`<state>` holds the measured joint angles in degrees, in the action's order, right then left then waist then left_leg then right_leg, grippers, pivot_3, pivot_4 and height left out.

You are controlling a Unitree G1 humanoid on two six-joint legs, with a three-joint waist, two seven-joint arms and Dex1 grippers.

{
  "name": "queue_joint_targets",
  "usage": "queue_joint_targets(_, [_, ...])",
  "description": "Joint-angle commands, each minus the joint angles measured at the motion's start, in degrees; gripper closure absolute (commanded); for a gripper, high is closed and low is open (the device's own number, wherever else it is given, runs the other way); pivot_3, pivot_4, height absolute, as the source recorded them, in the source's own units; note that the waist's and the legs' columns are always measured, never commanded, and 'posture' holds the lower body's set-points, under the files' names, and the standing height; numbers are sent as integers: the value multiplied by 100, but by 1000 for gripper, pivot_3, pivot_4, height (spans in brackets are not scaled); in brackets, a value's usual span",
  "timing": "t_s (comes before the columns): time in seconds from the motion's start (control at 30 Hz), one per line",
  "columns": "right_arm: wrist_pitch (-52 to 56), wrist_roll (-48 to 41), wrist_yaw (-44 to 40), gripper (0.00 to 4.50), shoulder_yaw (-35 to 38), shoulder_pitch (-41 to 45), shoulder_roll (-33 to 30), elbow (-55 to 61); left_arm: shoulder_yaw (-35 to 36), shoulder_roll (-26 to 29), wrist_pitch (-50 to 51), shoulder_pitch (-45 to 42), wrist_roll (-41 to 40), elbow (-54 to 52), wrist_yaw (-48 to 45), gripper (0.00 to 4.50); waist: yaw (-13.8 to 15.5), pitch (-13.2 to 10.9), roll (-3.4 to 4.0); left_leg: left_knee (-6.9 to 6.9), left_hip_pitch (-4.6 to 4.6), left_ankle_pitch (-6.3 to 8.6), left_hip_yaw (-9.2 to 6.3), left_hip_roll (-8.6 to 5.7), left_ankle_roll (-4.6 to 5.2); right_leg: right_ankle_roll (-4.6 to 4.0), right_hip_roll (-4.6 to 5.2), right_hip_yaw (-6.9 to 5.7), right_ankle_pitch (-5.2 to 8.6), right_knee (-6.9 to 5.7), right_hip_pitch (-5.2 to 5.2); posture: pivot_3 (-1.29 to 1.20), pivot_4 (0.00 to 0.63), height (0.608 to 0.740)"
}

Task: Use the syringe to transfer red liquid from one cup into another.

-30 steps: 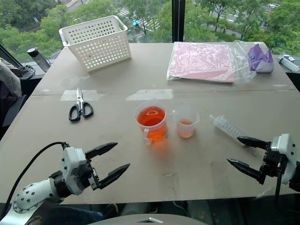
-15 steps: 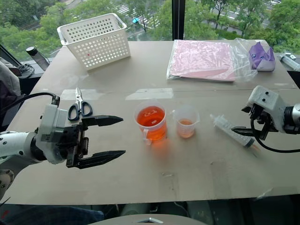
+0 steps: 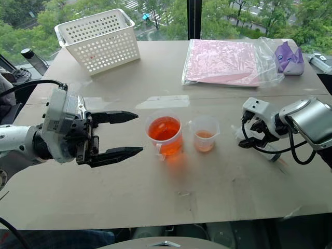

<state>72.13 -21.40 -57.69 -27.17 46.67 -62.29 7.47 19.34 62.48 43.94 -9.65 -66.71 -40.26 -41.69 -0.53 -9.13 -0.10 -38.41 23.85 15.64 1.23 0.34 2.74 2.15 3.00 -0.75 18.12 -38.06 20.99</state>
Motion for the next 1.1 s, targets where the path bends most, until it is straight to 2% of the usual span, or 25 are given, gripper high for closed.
queue_joint_targets(0.03, [-88,292,-8,0,-143,160,62,-198,14,0,175,-397,-568,-90,401,92,0,-1,-3,-3,-1,0,0,0,-1,0,0,0,0,-3,0,0,150,740])
queue_joint_targets(0.57, [-310,1151,-355,0,-927,580,446,-794,-515,-47,486,-1183,-711,-72,517,92,-12,-2,-8,-10,-1,-15,3,0,-23,0,-11,12,0,-49,24,0,150,740])
queue_joint_targets(0.6, [-306,1179,-359,418,-920,621,509,-883,-546,-57,491,-1230,-699,-76,538,0,-15,-1,-9,-12,-1,-15,4,0,-23,0,-11,14,0,-50,24,0,150,740])
queue_joint_targets(0.67, [-323,1228,-375,809,-922,673,578,-982,-575,-53,494,-1281,-666,-92,554,0,-19,-1,-11,-14,-2,-15,4,0,-23,0,-11,14,0,-53,24,0,150,740])
queue_joint_targets(0.73, [-306,1259,-382,1804,-898,683,640,-1026,-579,-106,457,-1320,-630,-102,603,0,-23,0,-11,-15,-2,-15,4,0,-24,0,-13,15,0,-57,24,0,150,740])
queue_joint_targets(0.83, [-262,1280,-410,2943,-869,650,674,-1001,-577,-199,449,-1356,-651,-104,704,0,-23,1,-16,-15,-3,-16,3,0,-26,0,-13,15,0,-60,25,0,150,740])
queue_joint_targets(0.97, [-103,1166,-449,2943,-688,687,680,-967,-596,-217,486,-1437,-653,-90,762,0,-23,2,-17,-20,-3,-17,4,0,-26,0,-13,16,0,-66,25,0,150,740])
queue_joint_targets(1.1, [246,739,-605,2943,7,883,567,-938,-531,-272,464,-1487,-625,-30,958,0,-21,1,-17,-25,-2,-17,4,0,-26,0,-13,16,0,-72,26,0,150,740])
